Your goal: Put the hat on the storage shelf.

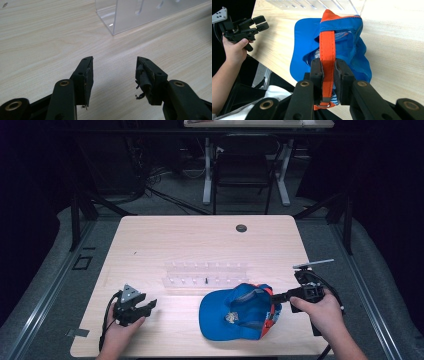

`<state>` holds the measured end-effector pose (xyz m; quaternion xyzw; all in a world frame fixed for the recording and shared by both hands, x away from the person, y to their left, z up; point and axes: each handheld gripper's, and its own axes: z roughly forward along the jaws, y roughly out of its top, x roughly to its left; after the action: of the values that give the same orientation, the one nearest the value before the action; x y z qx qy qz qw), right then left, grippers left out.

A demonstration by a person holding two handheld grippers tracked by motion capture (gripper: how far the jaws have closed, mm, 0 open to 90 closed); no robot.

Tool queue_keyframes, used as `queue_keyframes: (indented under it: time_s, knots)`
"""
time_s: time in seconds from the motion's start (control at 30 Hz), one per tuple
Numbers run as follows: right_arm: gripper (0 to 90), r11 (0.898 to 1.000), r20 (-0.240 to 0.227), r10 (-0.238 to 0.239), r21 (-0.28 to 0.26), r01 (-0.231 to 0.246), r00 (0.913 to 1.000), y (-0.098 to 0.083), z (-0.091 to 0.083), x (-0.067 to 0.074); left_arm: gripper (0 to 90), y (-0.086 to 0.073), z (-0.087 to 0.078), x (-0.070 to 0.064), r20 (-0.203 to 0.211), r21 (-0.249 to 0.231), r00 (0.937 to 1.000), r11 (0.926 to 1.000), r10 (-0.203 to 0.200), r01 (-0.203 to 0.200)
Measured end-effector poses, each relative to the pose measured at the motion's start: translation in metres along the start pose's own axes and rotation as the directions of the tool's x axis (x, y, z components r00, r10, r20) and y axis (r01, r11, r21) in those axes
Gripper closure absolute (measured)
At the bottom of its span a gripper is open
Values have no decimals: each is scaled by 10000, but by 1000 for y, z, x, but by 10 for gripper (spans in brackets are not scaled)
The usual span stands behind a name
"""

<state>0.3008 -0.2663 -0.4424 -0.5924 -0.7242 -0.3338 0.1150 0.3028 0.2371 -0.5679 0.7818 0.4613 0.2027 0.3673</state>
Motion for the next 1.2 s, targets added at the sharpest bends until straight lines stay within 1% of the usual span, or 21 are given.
queue_keyframes:
  time_s: [0.03,0.13,0.23,0.3,0.33,0.43,0.47,0.57,0.67,0.7,0.77,0.87,0.9,0.93,0.97,1.0,1.03,1.07,1.1,1.13,1.2]
  knots:
    - [782,10000,-7,-56,67,56,10000,1,-1,0,486,0,0,0,0,0,10000,10000,0,0]
    - [782,10000,-61,-28,53,29,10000,2,-3,3,486,0,0,0,-2,-5,10000,10000,-2,2]
    - [782,9998,-5,-108,138,108,9999,5,-6,6,487,0,0,0,-1,-8,10000,10000,13,-13]
    - [782,9999,4,-102,75,102,9999,6,-7,7,487,0,0,0,2,5,10000,10000,-1,1]
    - [782,9999,-76,-117,43,117,9999,8,-10,10,487,0,0,0,4,9,10000,10000,4,-4]
    - [782,9998,-107,-163,58,164,9998,9,-13,12,487,0,0,0,8,14,10000,10000,15,-15]
    - [782,9999,-128,-112,54,112,9999,11,-15,14,487,0,0,0,25,10,10000,10000,6,-6]
    - [782,9999,-208,-97,50,98,9997,13,-18,16,488,0,0,0,42,16,10000,10000,1,-1]
    - [782,10000,-433,1,-41,-3,9991,15,-22,18,489,0,0,-1,69,18,10000,10000,-6,6]
    - [782,10000,-481,-51,-25,50,9988,16,-23,18,489,0,0,-1,69,18,10000,10000,-6,6]
    - [782,10000,-603,-1,-46,-1,9982,17,-25,19,490,0,0,-1,77,23,10000,10000,-12,12]
    - [782,9998,-927,113,-123,-125,9956,19,-28,21,490,0,1,-1,107,23,9999,10000,-26,25]
    - [782,9998,-927,113,-123,-125,9956,19,-28,21,490,0,1,-1,107,23,9999,10000,-26,25]
    - [782,9999,-1096,74,-124,-88,9939,20,-30,23,490,0,1,-2,117,2,9999,10000,-44,44]
    - [782,9999,-1096,74,-124,-88,9939,20,-30,23,490,0,1,-2,117,2,9999,10000,-44,44]
    - [782,9998,-1263,66,-170,-88,9920,21,-32,25,490,0,1,-2,119,-3,9999,10000,-43,43]
    - [782,9998,-1263,66,-170,-88,9920,21,-32,25,490,0,1,-2,119,-3,9999,10000,-43,43]
    - [782,9996,-1507,103,-230,-139,9885,22,-34,26,489,0,1,-2,106,-1,9999,10000,-40,40]
    - [782,9996,-1507,103,-230,-139,9885,22,-34,26,489,0,2,-2,109,2,9999,10000,-31,31]
    - [782,9995,-1720,116,-270,-165,9850,24,-36,28,490,0,2,-2,107,0,9999,10000,-12,12]
    - [782,9993,-1802,156,-302,-213,9835,24,-36,28,490,0,2,-2,108,-2,9999,10000,-13,13]
